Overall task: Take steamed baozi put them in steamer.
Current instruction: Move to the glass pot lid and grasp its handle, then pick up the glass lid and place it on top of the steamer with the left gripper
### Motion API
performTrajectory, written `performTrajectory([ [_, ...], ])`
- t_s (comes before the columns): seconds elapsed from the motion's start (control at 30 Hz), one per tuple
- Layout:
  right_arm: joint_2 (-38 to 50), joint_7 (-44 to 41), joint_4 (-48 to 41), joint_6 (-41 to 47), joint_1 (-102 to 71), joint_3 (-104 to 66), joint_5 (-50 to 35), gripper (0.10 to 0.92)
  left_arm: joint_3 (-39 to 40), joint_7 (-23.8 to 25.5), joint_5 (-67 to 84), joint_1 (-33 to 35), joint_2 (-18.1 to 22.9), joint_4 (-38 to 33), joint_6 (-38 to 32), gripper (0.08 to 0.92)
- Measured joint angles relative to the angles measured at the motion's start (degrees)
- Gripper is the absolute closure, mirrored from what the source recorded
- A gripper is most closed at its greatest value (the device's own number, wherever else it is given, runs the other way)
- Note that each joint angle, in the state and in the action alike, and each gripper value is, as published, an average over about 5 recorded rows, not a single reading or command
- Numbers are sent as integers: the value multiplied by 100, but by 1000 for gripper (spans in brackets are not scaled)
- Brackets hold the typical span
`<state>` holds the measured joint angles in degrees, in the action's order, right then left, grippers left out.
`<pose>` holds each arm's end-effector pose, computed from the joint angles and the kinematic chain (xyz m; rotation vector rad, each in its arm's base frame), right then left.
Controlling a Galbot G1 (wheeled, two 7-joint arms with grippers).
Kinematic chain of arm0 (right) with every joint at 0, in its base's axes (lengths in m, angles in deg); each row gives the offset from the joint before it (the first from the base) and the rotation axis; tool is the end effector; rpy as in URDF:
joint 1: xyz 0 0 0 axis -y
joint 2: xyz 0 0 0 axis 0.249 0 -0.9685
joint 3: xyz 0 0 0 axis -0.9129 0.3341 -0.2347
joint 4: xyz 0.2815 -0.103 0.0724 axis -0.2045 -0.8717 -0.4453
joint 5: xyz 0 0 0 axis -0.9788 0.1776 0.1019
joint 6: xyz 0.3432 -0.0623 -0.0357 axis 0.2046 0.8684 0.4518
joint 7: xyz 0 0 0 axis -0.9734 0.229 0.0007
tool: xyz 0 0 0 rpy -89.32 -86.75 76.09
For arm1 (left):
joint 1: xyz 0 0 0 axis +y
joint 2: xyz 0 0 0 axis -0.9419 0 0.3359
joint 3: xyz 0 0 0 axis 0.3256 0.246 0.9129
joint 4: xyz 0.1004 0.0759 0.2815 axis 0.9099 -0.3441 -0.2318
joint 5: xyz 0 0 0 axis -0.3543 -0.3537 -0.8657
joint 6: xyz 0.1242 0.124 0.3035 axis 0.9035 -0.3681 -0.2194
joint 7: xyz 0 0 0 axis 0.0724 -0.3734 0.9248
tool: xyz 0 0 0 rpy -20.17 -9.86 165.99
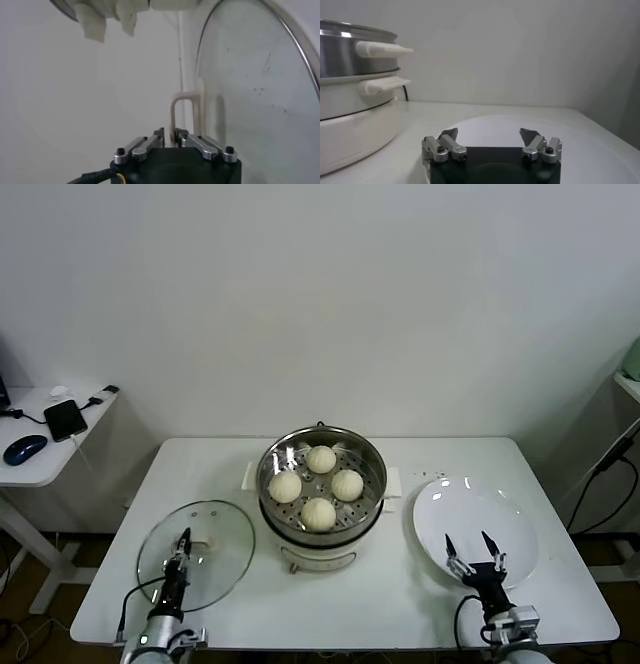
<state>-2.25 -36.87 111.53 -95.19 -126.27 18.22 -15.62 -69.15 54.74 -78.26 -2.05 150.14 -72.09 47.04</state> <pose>0.2174 -0.1160 -0.3976 0.0846 -2.9783 0.0467 0.2190 0.1006 -0.4484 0.0563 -2.0832 -2.2556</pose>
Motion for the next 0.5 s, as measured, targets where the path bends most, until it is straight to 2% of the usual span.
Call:
performTrajectory([
  [0.13, -1, 0, 16, 11, 9, -1, 14, 203, -21, 58, 63, 3, 22, -47, 48, 852],
  [0.3, 1, 0, 71, 23, -29, -22, 24, 203, -68, 249, 259, 89, -34, -332, 167, 864],
  [0.5, 18, 44, 175, 106, -100, -79, 106, 203, -169, 740, 731, 296, -265, -1104, 450, 864],
])
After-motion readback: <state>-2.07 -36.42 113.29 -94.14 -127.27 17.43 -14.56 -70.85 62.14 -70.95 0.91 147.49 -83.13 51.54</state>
